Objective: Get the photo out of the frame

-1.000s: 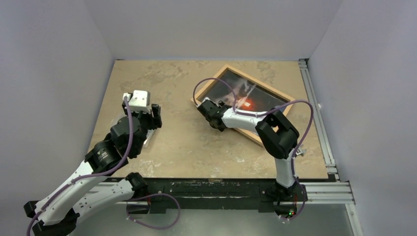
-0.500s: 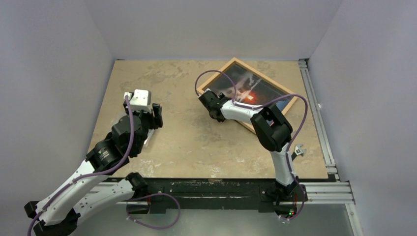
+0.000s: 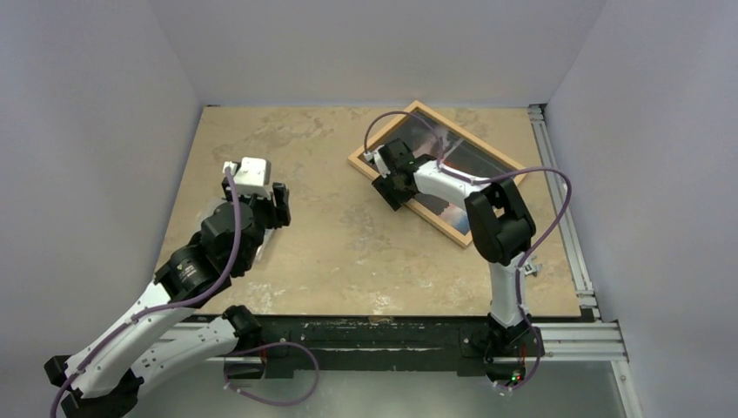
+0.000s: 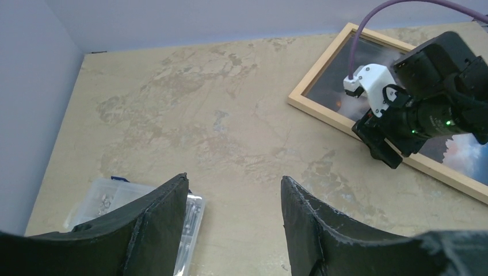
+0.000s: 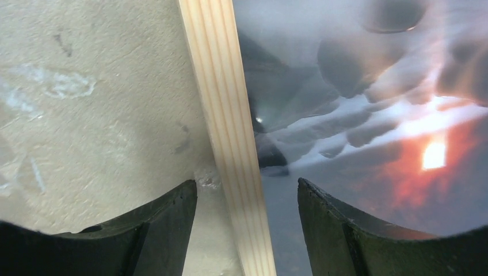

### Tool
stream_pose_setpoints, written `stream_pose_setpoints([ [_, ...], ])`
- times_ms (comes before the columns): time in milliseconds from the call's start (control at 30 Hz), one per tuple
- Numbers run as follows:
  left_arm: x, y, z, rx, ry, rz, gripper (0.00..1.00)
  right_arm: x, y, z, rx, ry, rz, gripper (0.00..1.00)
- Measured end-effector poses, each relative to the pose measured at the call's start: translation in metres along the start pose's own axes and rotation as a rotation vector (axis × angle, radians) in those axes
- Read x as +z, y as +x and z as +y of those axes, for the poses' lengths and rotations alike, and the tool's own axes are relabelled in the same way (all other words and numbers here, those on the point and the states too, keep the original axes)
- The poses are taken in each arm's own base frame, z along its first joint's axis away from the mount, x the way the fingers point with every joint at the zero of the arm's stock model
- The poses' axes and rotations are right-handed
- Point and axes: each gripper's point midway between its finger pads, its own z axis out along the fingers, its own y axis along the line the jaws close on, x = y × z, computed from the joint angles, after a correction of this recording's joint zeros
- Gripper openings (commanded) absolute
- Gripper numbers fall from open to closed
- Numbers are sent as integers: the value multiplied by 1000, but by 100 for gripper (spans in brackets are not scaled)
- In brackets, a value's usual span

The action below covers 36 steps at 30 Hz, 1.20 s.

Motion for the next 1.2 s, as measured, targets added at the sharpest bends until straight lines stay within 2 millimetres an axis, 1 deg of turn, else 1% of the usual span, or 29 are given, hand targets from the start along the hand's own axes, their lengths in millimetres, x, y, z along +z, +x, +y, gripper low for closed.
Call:
stream_pose_setpoints([
  [67, 1, 2, -1, 5, 2, 7, 58, 0, 4, 4, 41, -89, -11, 62],
  [133, 1, 3, -2, 8, 5, 10, 58, -1, 10, 10, 70, -165, -11, 55],
  [233, 2, 4, -3, 13, 8, 17, 58, -2, 11, 17, 83, -240, -21, 35],
  [300, 3, 5, -4, 16, 10, 22, 58, -4, 10, 17, 82, -259, -33, 28],
  [467, 4, 7, -4, 19, 7, 28, 58, -4, 9, 16, 71, -279, -45, 15],
  [567, 5, 7, -4, 21, 7, 30, 57, -5, 8, 17, 60, -273, -48, 11],
  [633, 5, 8, -5, 23, 7, 32, 57, -5, 8, 15, 59, -264, -47, 10],
  [733, 6, 9, -6, 27, 9, 38, 57, -10, 10, 12, 55, -249, -38, 6],
  [833, 8, 11, -8, 29, 9, 47, 58, -25, 10, 6, 53, -229, -35, 0],
  [867, 9, 12, -9, 30, 10, 50, 59, -31, 8, 3, 53, -226, -42, 0],
  [1000, 14, 18, -16, 39, 25, 75, 64, -67, -7, -10, 71, -204, -107, 0],
  [1100, 18, 28, -26, 31, 53, 115, 64, -95, -18, -20, 101, -168, -157, 0],
  [1200, 20, 42, -38, 11, 92, 173, 64, -114, -27, -30, 127, -115, -201, 0],
])
